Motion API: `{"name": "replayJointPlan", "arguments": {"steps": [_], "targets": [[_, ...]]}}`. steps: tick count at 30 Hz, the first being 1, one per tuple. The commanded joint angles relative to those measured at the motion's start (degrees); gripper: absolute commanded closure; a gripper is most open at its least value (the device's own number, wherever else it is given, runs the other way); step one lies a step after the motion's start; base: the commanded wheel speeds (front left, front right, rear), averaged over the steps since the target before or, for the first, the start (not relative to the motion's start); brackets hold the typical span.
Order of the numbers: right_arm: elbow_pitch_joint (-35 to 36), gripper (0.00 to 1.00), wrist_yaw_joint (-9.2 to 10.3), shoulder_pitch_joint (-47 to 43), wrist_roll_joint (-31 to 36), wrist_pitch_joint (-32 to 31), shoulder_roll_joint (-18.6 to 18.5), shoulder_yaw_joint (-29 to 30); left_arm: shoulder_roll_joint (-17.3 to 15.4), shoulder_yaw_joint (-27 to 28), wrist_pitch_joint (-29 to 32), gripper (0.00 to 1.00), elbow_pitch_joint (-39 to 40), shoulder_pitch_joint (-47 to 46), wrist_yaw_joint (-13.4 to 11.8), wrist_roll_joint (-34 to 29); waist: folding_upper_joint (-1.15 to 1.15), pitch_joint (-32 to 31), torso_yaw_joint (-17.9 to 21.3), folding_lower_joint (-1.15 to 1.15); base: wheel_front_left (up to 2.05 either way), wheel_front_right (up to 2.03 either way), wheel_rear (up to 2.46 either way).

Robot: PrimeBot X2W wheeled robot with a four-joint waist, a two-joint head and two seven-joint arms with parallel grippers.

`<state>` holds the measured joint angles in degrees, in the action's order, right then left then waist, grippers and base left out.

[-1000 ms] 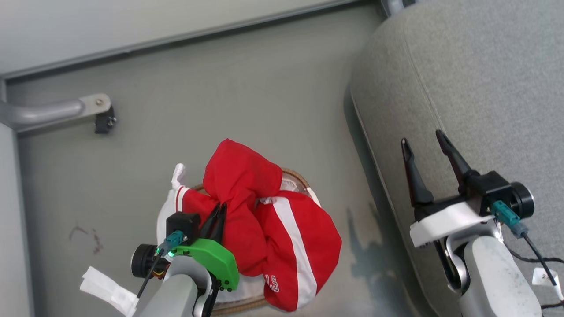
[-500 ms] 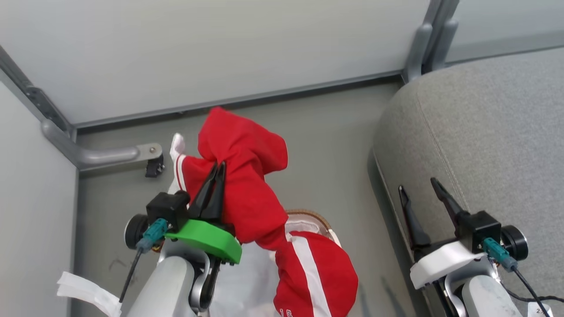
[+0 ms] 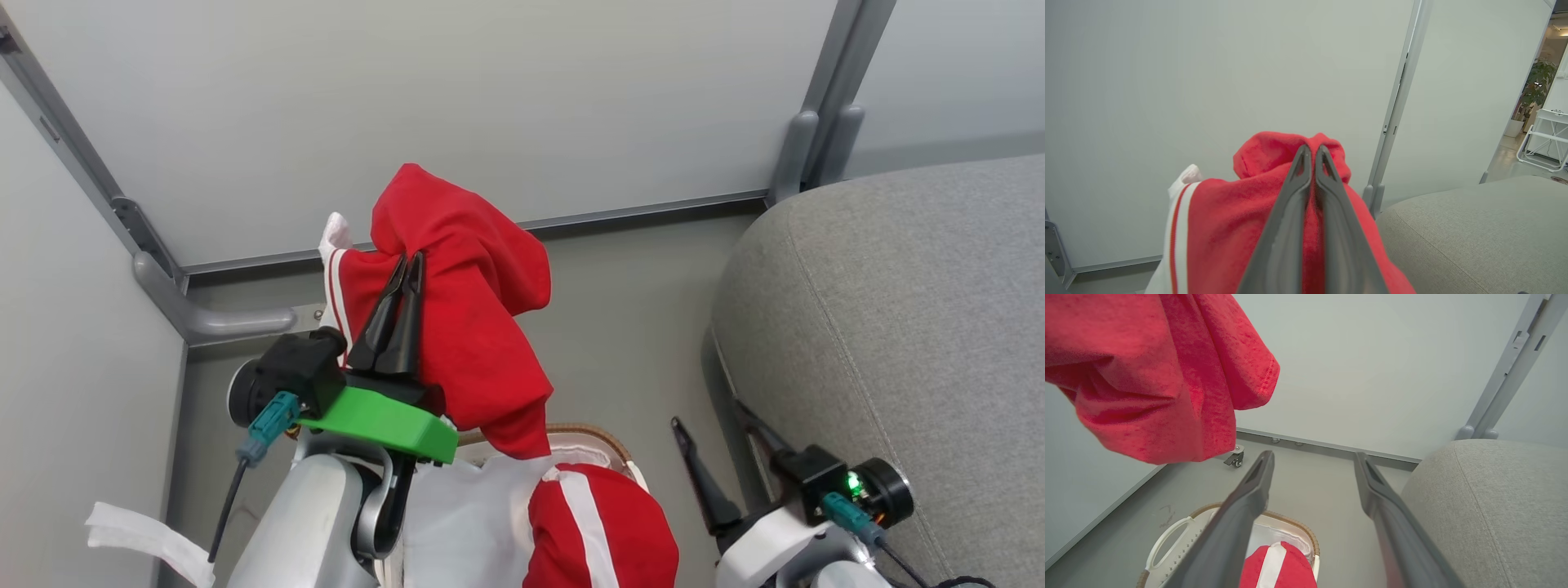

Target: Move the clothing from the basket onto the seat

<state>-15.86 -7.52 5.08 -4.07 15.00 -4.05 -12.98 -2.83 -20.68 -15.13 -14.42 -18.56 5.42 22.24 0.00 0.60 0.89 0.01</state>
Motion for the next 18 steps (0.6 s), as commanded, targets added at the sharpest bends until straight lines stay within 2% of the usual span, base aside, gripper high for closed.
{"name": "replayJointPlan", "arguments": {"steps": [1, 4, 8, 18], "targets": [[-0.5, 0.00, 0.06, -0.6, -0.4, 0.3, -0.6, -2.1, -0.1, -0.4, 0.0, 1.00, 0.4, -0.4, -0.2, 0.6, 0.00, -0.2, -0.5, -0.01, 0.00, 0.00, 0.00], [-0.9, 0.00, 0.06, 1.5, -1.8, 0.3, -2.1, -9.6, -0.1, -1.5, 0.0, 1.00, 0.7, -0.7, -0.4, 1.0, 0.00, -0.1, -1.2, -0.01, 0.00, 0.00, 0.00], [-1.5, 0.00, 0.06, 5.4, -3.6, 0.3, -3.1, -16.3, -0.1, -3.4, 0.0, 1.00, 1.0, -1.5, -0.5, 1.5, 0.00, 0.5, -2.5, -0.01, 0.00, 0.00, 0.00], [-8.2, 0.00, 0.06, 16.9, -4.3, 0.3, -0.9, -22.9, -0.1, -9.4, 0.0, 1.00, 0.7, -3.7, -1.0, 3.9, 0.00, 2.3, -5.6, -0.01, 0.00, 0.00, 0.00]]}}
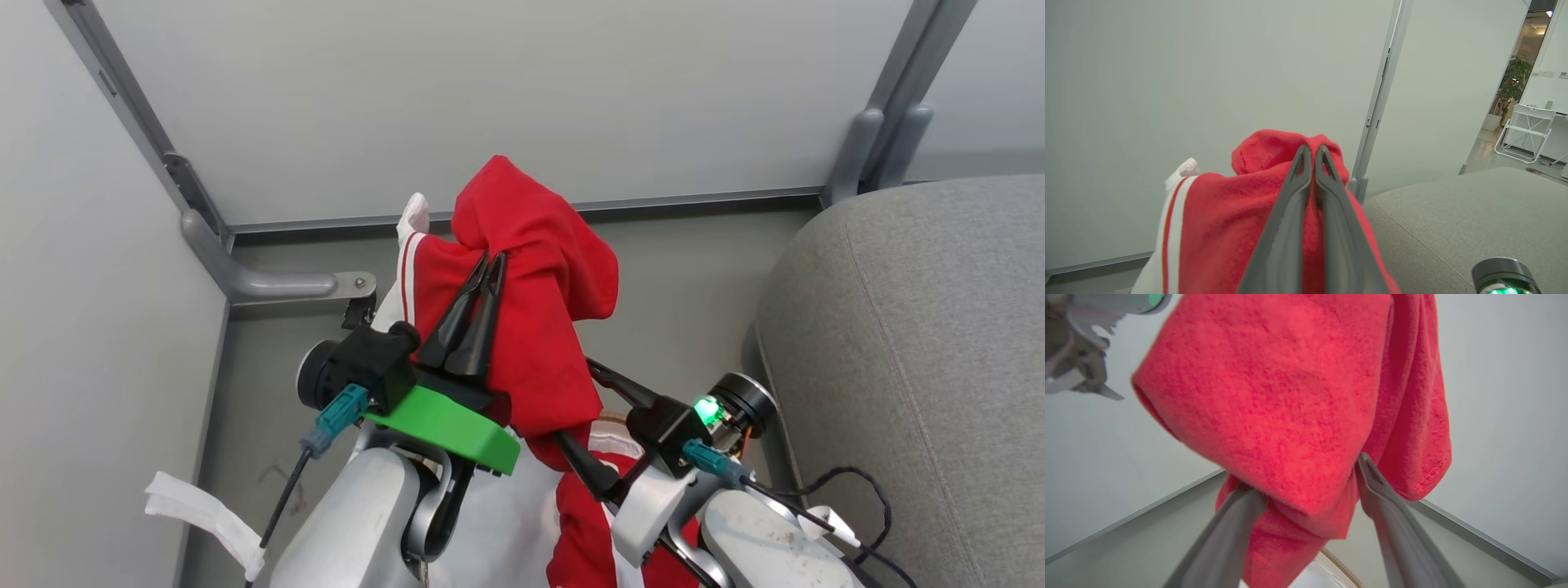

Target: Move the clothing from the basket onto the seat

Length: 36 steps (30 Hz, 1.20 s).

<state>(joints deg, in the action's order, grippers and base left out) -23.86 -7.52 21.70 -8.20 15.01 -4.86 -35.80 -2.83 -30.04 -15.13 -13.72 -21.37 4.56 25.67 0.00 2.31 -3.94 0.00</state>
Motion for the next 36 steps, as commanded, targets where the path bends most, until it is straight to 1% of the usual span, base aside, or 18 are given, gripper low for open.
{"name": "replayJointPlan", "arguments": {"steps": [1, 10, 11, 12, 13, 19, 25, 33, 35, 36], "targets": [[-1.7, 0.00, 0.06, 2.0, -0.2, 0.2, 0.5, -0.6, -0.1, -1.2, 0.0, 1.00, 0.0, -1.2, -0.4, 1.0, 0.00, 0.8, -1.4, 0.00, 0.00, 0.00, 0.00], [-5.1, 0.00, 0.06, 4.7, 0.3, 0.2, 1.7, 0.1, -0.1, -4.2, 0.0, 1.00, 0.3, -2.3, -0.9, 2.3, 0.00, 1.2, -3.2, 0.00, 0.00, 0.00, 0.00], [-5.5, 0.15, 0.06, 4.7, 0.0, 0.2, 1.8, -0.1, -0.1, -4.4, 0.0, 1.00, 0.4, -2.3, -0.9, 2.4, 0.00, 1.2, -3.3, 0.00, 0.00, 0.00, 0.00], [-6.1, 0.83, 0.06, 4.6, -0.5, 0.2, 1.8, -0.2, -0.1, -4.5, 0.0, 1.00, 0.4, -2.3, -0.9, 2.4, 0.00, 1.2, -3.5, 0.00, 0.00, 0.00, 0.00], [-6.6, 1.00, 0.06, 4.5, -1.0, 0.2, 1.8, -0.2, -0.1, -4.6, 0.0, 1.00, 0.4, -2.3, -1.0, 2.5, 0.00, 1.2, -3.6, 0.00, 0.00, 0.00, 0.00], [-9.2, 1.00, 0.06, 2.3, -4.3, 0.1, 1.8, -1.2, -0.1, -4.7, 0.0, 1.00, 0.4, -2.2, -1.2, 2.8, 0.00, 1.1, -3.9, 0.00, 0.00, 0.00, 0.00], [-10.6, 1.00, 0.06, 1.1, -5.6, 0.1, 1.7, -1.4, -0.1, -4.0, -0.1, 1.00, 0.3, -1.7, -1.3, 2.6, 0.00, 1.0, -3.4, 0.00, 0.00, 0.00, 0.00], [-10.1, 1.00, 0.06, 0.8, -5.9, 0.1, 1.7, -0.8, -0.1, -3.6, -0.1, 1.00, 0.4, -1.2, -1.6, 2.0, 0.00, 1.0, -2.5, 0.00, 0.00, 0.00, 0.00], [-9.2, 1.00, 0.06, 0.6, -6.1, 0.1, 1.7, -0.1, -0.1, -3.8, 0.0, 1.00, -0.6, -1.1, -1.6, 2.0, 0.00, 1.0, -2.2, 0.00, 0.00, 0.00, 0.00], [-8.6, 1.00, 0.06, 0.6, -6.1, 0.1, 1.7, 0.3, -0.1, -3.8, 0.0, 0.69, -0.9, -1.2, -1.5, 1.8, 0.00, 1.0, -1.9, 0.00, 0.00, 0.00, 0.00]]}}
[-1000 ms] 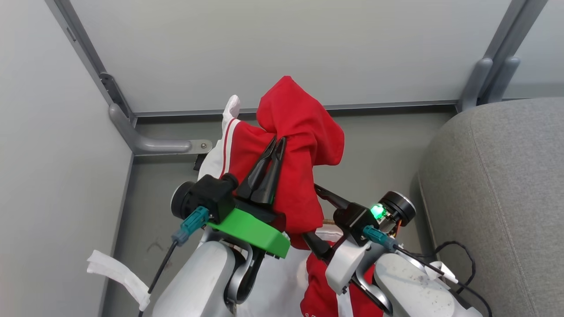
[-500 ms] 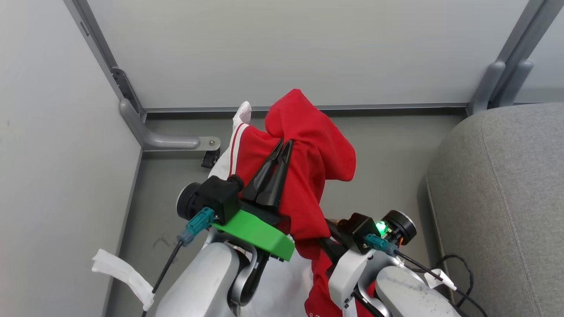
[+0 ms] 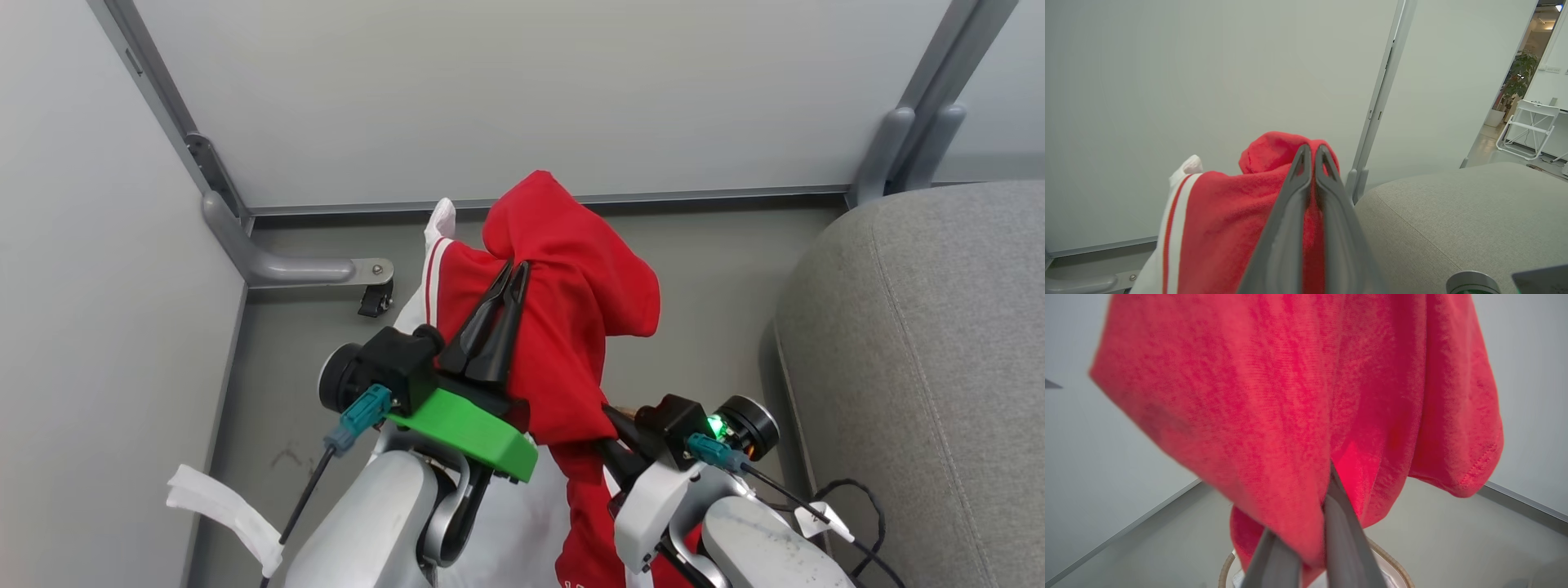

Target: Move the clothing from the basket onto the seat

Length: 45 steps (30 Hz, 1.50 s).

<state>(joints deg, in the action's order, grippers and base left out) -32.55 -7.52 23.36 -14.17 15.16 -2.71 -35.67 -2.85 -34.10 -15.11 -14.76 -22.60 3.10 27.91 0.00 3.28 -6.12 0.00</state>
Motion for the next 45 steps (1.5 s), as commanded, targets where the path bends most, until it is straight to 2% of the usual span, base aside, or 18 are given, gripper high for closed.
{"name": "replayJointPlan", "arguments": {"steps": [1, 2, 10, 23, 31, 37, 45], "targets": [[0.6, 1.00, 0.06, -1.1, 0.0, 0.0, -0.4, 0.4, -0.1, 0.0, -0.1, 0.07, -0.5, 0.2, 0.2, -0.6, 0.00, 0.0, 0.6, 0.00, 0.00, 0.00, 0.00], [1.8, 1.00, 0.06, -1.7, 0.4, 0.0, -0.4, 1.1, -0.1, 0.2, -0.1, 0.00, -1.3, 0.1, 0.1, -1.3, 0.00, 0.0, 1.4, 0.00, 0.00, 0.00, 0.00], [7.0, 1.00, 0.06, -4.5, 1.2, 0.0, -0.4, 3.6, -0.1, 3.1, 0.0, 0.00, -3.6, 1.7, 0.3, -4.0, 0.00, 0.2, 8.5, 0.00, 0.00, 0.00, 0.00], [14.2, 1.00, 0.06, -9.6, 2.0, 0.0, -1.7, 9.3, -0.1, 9.9, 0.0, 0.00, -4.2, 5.6, 1.7, -9.4, 0.00, 1.0, 27.2, 0.00, 0.00, 0.00, 0.00], [18.2, 1.00, 0.06, -10.8, 1.4, 0.0, -2.3, 14.6, -0.2, 10.6, 0.0, 0.00, -3.9, 6.7, 2.5, -10.0, 0.00, 2.1, 36.0, 0.00, 0.00, 0.00, 0.00], [21.3, 1.00, 0.06, -10.7, 1.3, 0.0, -2.9, 21.4, -0.2, 7.6, 0.0, 0.00, -4.1, 4.6, 3.3, -9.0, 0.00, 3.8, 37.1, 0.00, 0.00, 0.00, 0.00], [23.7, 1.00, 0.06, -1.6, 2.1, 0.0, -9.4, 23.4, -0.2, 5.5, 0.0, 0.00, -3.8, 3.1, 3.7, -9.8, 0.00, 7.0, 37.3, 0.00, 0.00, 0.00, 0.00]]}}
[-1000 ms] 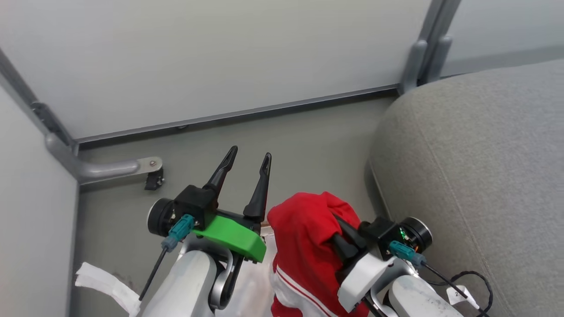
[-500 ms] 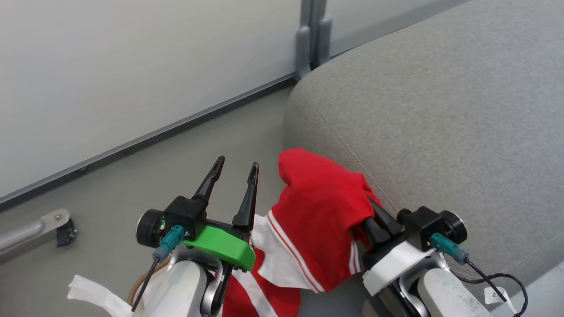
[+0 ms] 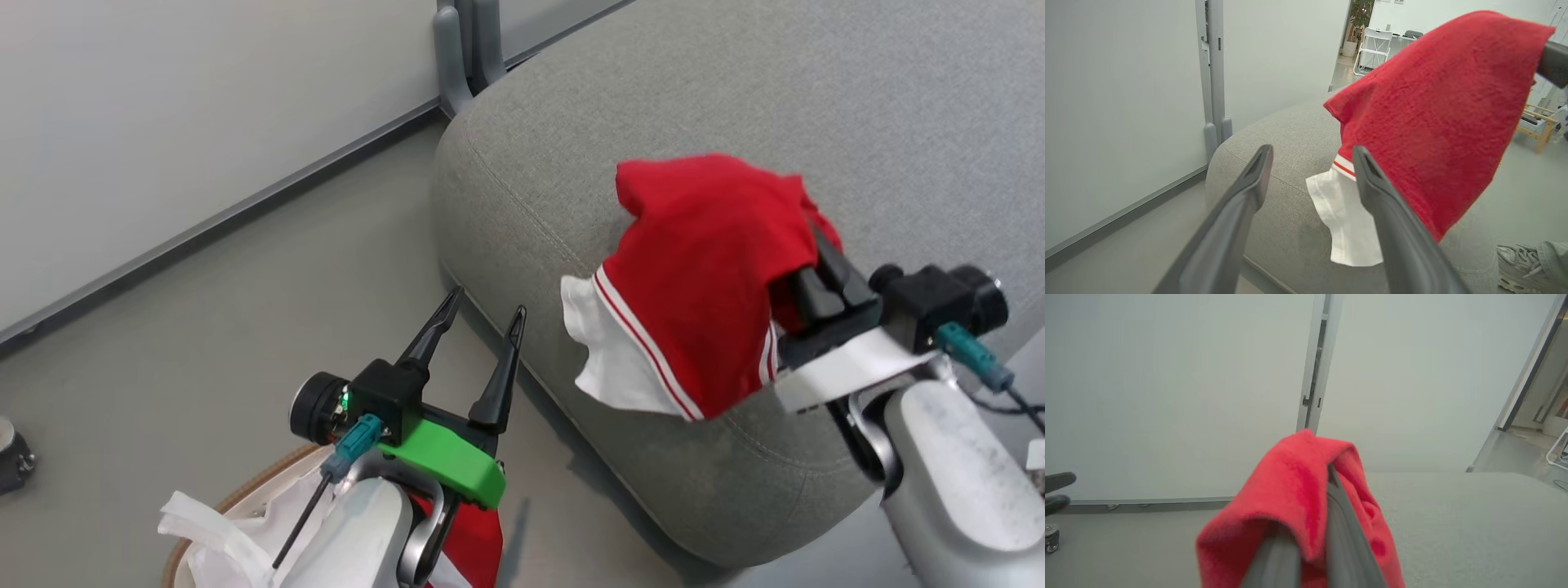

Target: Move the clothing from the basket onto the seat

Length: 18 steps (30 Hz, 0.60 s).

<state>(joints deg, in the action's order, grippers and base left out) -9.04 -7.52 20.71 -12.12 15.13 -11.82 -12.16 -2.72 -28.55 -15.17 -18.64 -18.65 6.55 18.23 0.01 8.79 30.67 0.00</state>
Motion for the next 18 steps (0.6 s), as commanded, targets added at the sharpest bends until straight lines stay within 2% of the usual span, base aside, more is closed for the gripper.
{"name": "replayJointPlan", "arguments": {"steps": [1, 4, 7, 13, 18], "targets": [[0.0, 1.00, 0.06, 3.4, 0.3, 0.0, -1.5, -0.5, -0.3, -0.1, 0.0, 0.00, 0.2, -1.1, 0.3, -0.4, -0.01, 2.2, 0.5, 0.00, 0.00, 0.00, 0.00], [-1.3, 1.00, 0.06, 9.5, 0.7, 0.0, -3.9, -2.0, -0.3, 0.1, 0.0, 0.00, 0.6, -1.6, 0.4, -1.8, -0.01, 4.4, 0.4, 0.00, 0.00, 0.00, 0.00], [-3.3, 1.00, 0.07, 16.3, 1.2, 0.0, -6.4, -1.8, -0.3, -0.8, 0.0, 0.00, 1.1, -3.1, 0.5, -3.2, -0.01, 7.8, -1.6, 0.00, 0.00, 0.00, 0.00], [-8.7, 1.00, 0.07, 26.8, 3.0, 0.0, -8.8, 0.9, -0.3, -2.0, 0.0, 0.00, 1.4, -7.7, 0.9, -5.2, -0.01, 15.1, -6.0, 0.00, 0.00, 0.00, 0.00], [-14.9, 1.00, 0.07, 32.2, 6.3, 0.0, -9.1, 5.2, -0.4, -3.3, 0.0, 0.00, 1.5, -11.8, 1.0, -6.8, -0.01, 20.8, -8.8, 0.00, 0.00, 0.00, 0.00]]}}
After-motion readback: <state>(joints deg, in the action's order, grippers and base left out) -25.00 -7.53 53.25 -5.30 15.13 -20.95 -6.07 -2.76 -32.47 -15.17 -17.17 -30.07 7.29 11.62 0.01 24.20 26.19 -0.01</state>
